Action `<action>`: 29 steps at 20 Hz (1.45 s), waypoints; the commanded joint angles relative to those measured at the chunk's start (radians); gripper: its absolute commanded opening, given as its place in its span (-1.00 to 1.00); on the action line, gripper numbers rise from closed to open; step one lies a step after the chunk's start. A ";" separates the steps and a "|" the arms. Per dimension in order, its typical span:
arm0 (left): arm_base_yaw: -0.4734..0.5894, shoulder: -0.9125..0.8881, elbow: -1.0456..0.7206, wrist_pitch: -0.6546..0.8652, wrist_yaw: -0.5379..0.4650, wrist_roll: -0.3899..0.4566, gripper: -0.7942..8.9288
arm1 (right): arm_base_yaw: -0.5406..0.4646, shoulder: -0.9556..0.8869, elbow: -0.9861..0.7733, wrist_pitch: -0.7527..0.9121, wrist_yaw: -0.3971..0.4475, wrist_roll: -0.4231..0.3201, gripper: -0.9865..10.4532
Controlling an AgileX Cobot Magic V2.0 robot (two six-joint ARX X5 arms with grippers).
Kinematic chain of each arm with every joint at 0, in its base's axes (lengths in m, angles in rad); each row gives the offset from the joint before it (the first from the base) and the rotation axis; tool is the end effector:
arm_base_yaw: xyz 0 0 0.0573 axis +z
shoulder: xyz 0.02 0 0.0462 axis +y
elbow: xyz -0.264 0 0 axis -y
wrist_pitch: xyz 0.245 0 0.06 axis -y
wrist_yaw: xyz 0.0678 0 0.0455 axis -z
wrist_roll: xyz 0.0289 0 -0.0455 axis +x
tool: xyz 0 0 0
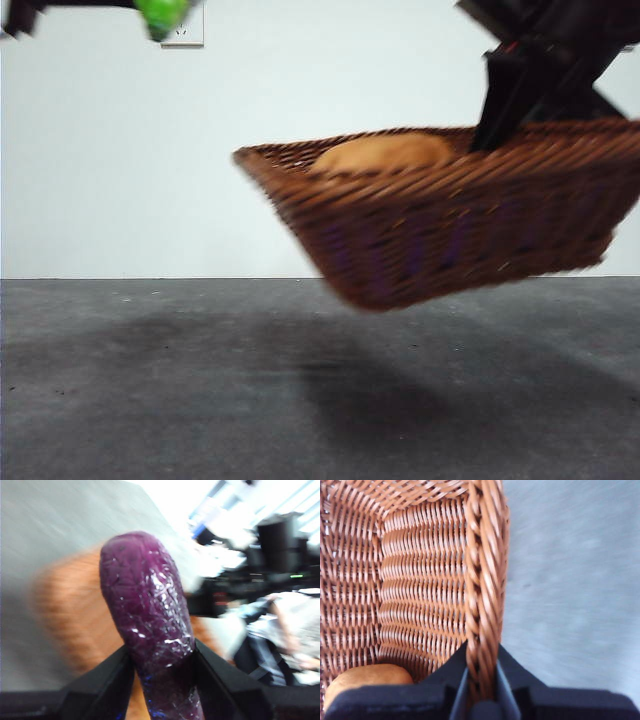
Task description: Help me put the vegetables on the table into the basket
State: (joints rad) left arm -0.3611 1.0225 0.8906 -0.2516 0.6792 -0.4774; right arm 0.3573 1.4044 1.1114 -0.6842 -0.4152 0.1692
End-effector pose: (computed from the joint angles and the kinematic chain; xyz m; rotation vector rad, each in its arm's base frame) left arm 0.1965 -0.0936 0.3223 -0.4912 0.6348 -0.9145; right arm 0.2591 0.1092 0.2724 0.1764 1.0577 0.6227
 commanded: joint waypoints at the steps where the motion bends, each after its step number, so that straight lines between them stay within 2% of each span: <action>1: -0.109 0.023 -0.013 0.133 -0.029 -0.142 -0.85 | 0.067 0.010 -0.045 0.074 0.024 0.093 -0.85; 3: -0.180 0.071 -0.013 0.237 -0.082 -0.207 -0.85 | 0.123 0.027 -0.049 0.089 0.043 0.116 -0.85; 5: -0.199 0.143 -0.013 0.238 -0.089 -0.215 -0.85 | 0.164 0.027 -0.049 0.121 0.053 0.146 -0.85; 8: -0.235 0.255 -0.013 0.248 -0.153 -0.224 -0.85 | 0.192 0.027 -0.049 0.137 0.057 0.169 -0.85; 11: -0.238 0.335 -0.013 0.301 -0.150 -0.261 -0.85 | 0.194 0.027 -0.049 0.135 0.064 0.169 -0.85; 19: -0.241 0.474 -0.012 0.308 -0.175 -0.306 -0.85 | 0.212 0.027 -0.049 0.128 0.064 0.158 -0.85; 22: -0.242 0.479 -0.010 0.305 -0.142 -0.308 -0.82 | 0.226 0.027 -0.049 0.123 0.075 0.150 -0.85; 25: -0.242 0.479 -0.003 0.297 -0.103 -0.307 -0.19 | 0.226 0.027 -0.049 0.106 0.075 0.143 -0.85; 29: -0.241 0.471 0.000 0.297 -0.043 -0.304 -0.18 | 0.225 0.027 -0.049 0.099 0.074 0.141 -0.85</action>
State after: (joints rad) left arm -0.5999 1.4929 0.8845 0.0425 0.6296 -0.7868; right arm 0.5816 1.4303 1.0657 -0.5980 -0.3290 0.3138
